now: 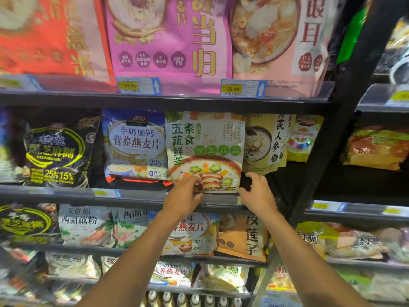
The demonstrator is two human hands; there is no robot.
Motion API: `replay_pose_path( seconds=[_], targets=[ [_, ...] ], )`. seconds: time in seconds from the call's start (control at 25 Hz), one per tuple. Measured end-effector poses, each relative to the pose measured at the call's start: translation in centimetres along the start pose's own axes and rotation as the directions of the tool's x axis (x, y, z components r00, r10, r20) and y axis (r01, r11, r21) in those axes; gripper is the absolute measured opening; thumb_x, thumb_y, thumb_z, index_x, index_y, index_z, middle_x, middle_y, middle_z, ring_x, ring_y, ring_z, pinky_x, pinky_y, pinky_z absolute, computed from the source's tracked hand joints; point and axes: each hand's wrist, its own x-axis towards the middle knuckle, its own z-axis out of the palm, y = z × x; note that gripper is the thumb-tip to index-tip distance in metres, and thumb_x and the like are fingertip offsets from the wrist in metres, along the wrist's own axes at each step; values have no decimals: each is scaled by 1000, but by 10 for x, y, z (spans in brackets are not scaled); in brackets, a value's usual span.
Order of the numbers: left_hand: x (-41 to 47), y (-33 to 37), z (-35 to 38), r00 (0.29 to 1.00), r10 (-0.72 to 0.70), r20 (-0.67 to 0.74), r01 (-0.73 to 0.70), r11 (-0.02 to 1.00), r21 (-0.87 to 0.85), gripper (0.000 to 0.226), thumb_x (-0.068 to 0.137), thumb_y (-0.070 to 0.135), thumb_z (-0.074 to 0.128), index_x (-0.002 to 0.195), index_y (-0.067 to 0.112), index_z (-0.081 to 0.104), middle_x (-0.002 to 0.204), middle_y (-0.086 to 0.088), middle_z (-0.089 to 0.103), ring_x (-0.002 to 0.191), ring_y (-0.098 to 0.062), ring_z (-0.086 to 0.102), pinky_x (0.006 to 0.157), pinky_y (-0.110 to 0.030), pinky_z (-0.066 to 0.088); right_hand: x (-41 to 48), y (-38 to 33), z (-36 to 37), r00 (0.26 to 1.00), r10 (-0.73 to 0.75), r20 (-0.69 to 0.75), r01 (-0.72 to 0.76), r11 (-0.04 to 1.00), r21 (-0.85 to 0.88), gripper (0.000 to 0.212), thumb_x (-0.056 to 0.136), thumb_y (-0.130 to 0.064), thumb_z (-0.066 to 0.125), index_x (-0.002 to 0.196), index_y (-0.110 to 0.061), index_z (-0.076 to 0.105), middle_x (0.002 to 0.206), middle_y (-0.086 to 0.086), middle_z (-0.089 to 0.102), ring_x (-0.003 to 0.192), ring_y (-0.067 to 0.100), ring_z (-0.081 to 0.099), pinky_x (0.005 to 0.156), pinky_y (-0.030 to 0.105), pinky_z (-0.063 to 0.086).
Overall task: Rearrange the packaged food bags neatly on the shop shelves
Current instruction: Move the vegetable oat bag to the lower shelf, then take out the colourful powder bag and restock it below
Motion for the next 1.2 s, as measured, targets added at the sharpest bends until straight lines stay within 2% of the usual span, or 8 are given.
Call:
replay_pose_path(
  seconds=[0.16, 0.28, 0.44, 0.6, 0.72, 0.88, 0.96, 1.2],
  targets=[
    [-40, 10, -4, 995, 95, -40, -92, 994, 57, 45, 96, 40, 69, 136, 24, 56, 139, -1, 56, 135, -26, 48, 103, -43, 47, -58, -1, -13, 1000, -21, -13, 21, 999, -36, 52, 97, -29, 63, 146, -24, 49, 151, 4, 42, 129, 26, 55, 100, 42, 52],
    [-68, 23, 4, 982, 162, -92, -160, 987, 34, 43, 95, 39, 71, 134, 24, 61, 148, -1, 53, 147, -26, 39, 118, -43, 36, -100, 13, -22, 1000, -3, -23, 1, 998, -56, 48, 95, -31, 64, 141, -26, 53, 145, -2, 45, 122, 22, 59, 98, 40, 52],
    [-104, 47, 31, 979, 206, -10, -206, 979, -14, 38, 97, 41, 67, 133, 30, 63, 159, 2, 46, 157, -25, 25, 124, -47, 32, -143, 44, -36, 999, 49, -15, -50, 997, -55, 36, 94, -35, 64, 130, -30, 62, 132, -8, 50, 120, 16, 60, 93, 31, 54],
    [-123, 89, 60, 963, 268, 37, -268, 963, -6, 33, 99, 45, 63, 130, 34, 62, 159, 5, 45, 158, -24, 24, 121, -45, 33, -169, 83, -63, 992, 117, -41, -119, 992, -43, 38, 94, -33, 69, 131, -28, 62, 136, -4, 50, 119, 15, 58, 99, 28, 48],
    [-126, 146, 86, 939, 339, 62, -337, 941, -29, 34, 99, 43, 63, 132, 36, 61, 160, 8, 42, 158, -21, 23, 123, -44, 32, -186, 129, -103, 986, 154, -70, -156, 987, -31, 37, 95, -33, 67, 132, -31, 61, 138, -6, 50, 115, 14, 58, 95, 29, 47],
    [-126, 237, 124, 904, 416, 95, -412, 909, -54, 40, 101, 47, 57, 140, 38, 54, 166, 8, 35, 160, -20, 19, 126, -44, 25, -207, 205, -171, 970, 208, -126, -210, 978, -9, 27, 93, -33, 66, 119, -31, 65, 135, -5, 52, 116, 16, 60, 95, 31, 51],
    [-129, 293, 148, 881, 464, 90, -458, 886, -74, 41, 102, 47, 56, 142, 39, 52, 166, 9, 33, 160, -19, 18, 125, -43, 25, -221, 249, -214, 955, 243, -169, -249, 968, -14, 34, 94, -31, 64, 127, -27, 63, 138, -4, 50, 113, 17, 62, 96, 34, 54],
    [-133, 448, 207, 842, 526, 115, -514, 849, -120, 54, 102, 45, 56, 153, 37, 42, 169, 7, 28, 159, -18, 19, 124, -39, 25, -254, 363, -331, 924, 285, -255, -315, 945, -88, 43, 95, -36, 64, 138, -27, 58, 147, -5, 44, 137, 20, 46, 110, 39, 46]
  ],
)
